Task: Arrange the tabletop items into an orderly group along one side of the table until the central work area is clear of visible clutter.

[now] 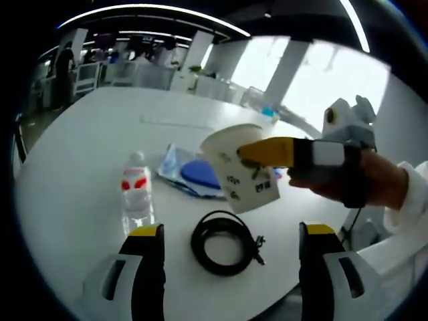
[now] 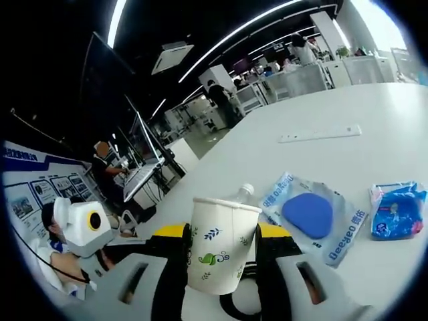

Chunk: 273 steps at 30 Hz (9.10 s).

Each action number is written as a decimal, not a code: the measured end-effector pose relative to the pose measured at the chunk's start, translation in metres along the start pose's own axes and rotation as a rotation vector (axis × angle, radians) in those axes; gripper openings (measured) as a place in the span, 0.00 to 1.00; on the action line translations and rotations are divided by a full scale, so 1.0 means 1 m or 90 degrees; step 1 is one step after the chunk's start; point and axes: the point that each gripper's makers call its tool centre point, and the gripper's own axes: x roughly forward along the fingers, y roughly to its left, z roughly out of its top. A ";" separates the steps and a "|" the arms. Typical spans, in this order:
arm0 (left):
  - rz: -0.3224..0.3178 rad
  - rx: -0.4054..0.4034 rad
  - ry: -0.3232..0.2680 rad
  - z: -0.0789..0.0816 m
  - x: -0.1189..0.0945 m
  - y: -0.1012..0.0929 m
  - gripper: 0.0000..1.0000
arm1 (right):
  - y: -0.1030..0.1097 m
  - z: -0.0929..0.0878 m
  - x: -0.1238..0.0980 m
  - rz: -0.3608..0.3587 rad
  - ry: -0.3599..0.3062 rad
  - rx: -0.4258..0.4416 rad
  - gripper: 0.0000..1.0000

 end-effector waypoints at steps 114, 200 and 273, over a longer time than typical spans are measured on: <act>-0.088 0.142 -0.076 0.026 -0.001 -0.021 0.80 | -0.031 0.012 -0.082 0.048 -0.025 -0.244 0.42; 0.102 0.030 -0.118 0.007 -0.081 0.065 0.77 | 0.008 0.009 0.057 0.154 -0.013 -0.357 0.42; 0.119 -0.022 -0.151 0.014 -0.086 0.075 0.77 | -0.024 -0.059 0.086 0.113 0.099 -0.425 0.63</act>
